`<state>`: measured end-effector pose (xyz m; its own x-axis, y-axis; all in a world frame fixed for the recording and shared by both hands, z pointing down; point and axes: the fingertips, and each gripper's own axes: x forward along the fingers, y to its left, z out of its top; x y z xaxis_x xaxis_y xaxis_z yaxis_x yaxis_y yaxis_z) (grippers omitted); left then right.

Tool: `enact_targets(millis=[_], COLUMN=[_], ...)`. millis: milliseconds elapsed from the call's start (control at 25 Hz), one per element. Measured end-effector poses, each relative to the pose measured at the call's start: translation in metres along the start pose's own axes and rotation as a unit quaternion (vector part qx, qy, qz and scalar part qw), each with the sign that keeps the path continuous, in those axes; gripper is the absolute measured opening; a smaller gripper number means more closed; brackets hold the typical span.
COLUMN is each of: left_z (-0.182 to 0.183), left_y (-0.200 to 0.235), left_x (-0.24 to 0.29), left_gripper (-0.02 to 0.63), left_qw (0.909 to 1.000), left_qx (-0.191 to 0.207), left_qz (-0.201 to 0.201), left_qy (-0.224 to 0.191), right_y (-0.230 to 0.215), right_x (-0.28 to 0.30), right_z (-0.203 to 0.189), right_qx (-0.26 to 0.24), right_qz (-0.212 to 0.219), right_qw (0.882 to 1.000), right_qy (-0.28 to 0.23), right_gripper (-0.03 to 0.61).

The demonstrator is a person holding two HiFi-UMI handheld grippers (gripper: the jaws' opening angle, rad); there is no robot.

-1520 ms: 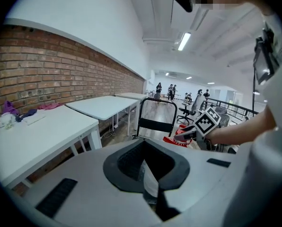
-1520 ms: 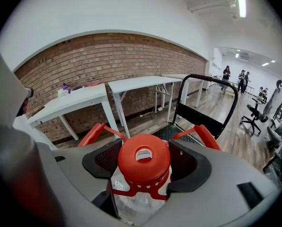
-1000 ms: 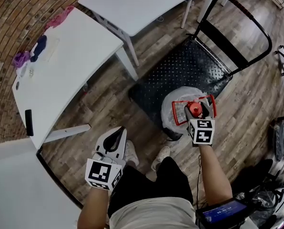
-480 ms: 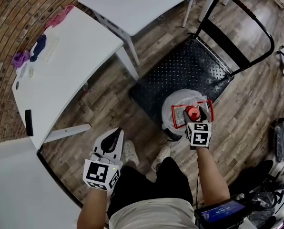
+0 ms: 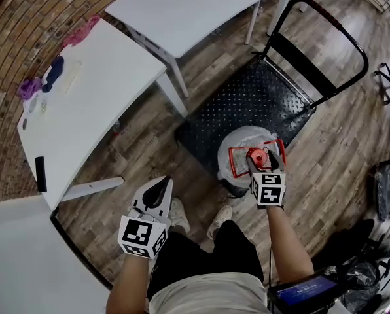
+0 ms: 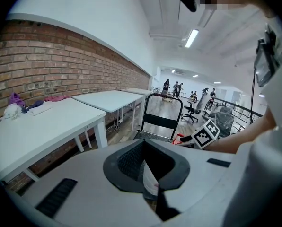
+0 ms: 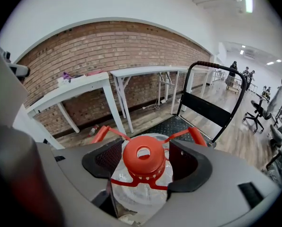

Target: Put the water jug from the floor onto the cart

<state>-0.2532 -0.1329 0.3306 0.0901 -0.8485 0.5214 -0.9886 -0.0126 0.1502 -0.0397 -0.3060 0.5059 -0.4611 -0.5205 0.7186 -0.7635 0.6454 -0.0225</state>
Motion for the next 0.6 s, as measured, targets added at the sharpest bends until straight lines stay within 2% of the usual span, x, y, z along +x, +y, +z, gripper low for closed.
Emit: enact_targets(millis=[280, 480, 600], left_z=[0.028, 0.058, 0.086], left_y=[-0.004, -0.010, -0.012], left_x=[-0.003, -0.011, -0.013], left_gripper=[-0.002, -0.002, -0.002], left_qw=[0.9993, 0.9966, 0.9920], left_qx=[0.017, 0.031, 0.053], left_qz=[-0.025, -0.061, -0.091], left_qy=[-0.023, -0.046, -0.069], right_y=[0.011, 0.027, 0.039], right_x=[-0.067, -0.122, -0.161], right_z=[0.037, 0.071, 0.100], right_qx=[0.017, 0.028, 0.035], right_qz=[-0.007, -0.015, -0.029], right_qw=[0.999, 0.996, 0.991], right_qy=[-0.050, -0.087, -0.125], right_gripper=[0.313, 0.313, 0.311])
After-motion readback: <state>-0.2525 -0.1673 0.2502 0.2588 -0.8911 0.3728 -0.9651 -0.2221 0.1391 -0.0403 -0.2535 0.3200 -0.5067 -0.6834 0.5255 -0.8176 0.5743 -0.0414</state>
